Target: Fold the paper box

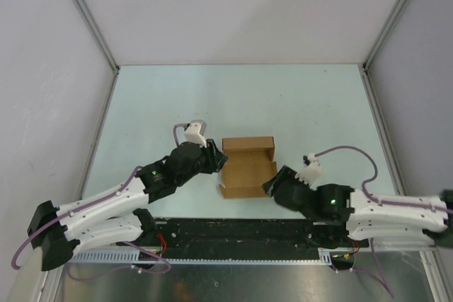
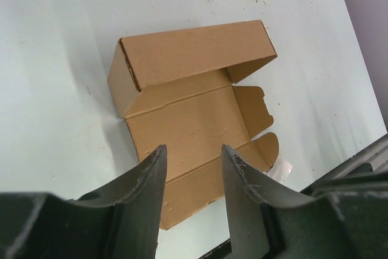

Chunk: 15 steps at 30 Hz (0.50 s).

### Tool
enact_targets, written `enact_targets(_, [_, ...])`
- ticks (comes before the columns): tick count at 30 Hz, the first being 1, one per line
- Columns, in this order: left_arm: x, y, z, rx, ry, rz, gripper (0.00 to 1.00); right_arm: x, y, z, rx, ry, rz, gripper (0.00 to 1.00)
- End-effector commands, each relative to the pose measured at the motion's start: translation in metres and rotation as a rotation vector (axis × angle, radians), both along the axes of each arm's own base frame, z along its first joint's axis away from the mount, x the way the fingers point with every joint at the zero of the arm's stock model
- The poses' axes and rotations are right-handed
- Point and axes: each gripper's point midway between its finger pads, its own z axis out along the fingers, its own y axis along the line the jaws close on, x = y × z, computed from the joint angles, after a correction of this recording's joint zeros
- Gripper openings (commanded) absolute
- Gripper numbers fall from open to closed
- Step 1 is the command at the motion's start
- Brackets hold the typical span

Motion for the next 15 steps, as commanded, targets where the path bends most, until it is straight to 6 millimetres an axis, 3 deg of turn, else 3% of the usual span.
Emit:
enact_targets(1, [-0.004, 0.011, 0.009, -0.019, -0.021, 0.013, 0.47, -0.01, 0.006, 0.024, 0.128, -0.018, -0.327, 0.68])
enact_targets(2, [-0.005, 0.013, 0.014, -0.033, -0.03, 0.013, 0.47, -0.017, 0.015, 0.012, 0.073, -0.022, -0.333, 0.66])
enact_targets(4, [-0.007, 0.015, 0.017, -0.04, -0.032, 0.011, 0.47, -0.034, 0.029, 0.015, 0.134, 0.004, -0.39, 0.64])
enact_targets(8, [-0.011, 0.019, 0.028, -0.066, -0.041, 0.009, 0.47, -0.046, 0.048, -0.009, 0.147, 0.038, -0.443, 0.61])
enact_targets(15, [-0.017, 0.029, 0.039, -0.081, -0.06, 0.016, 0.47, -0.028, 0.077, -0.016, 0.297, 0.001, -0.481, 0.63])
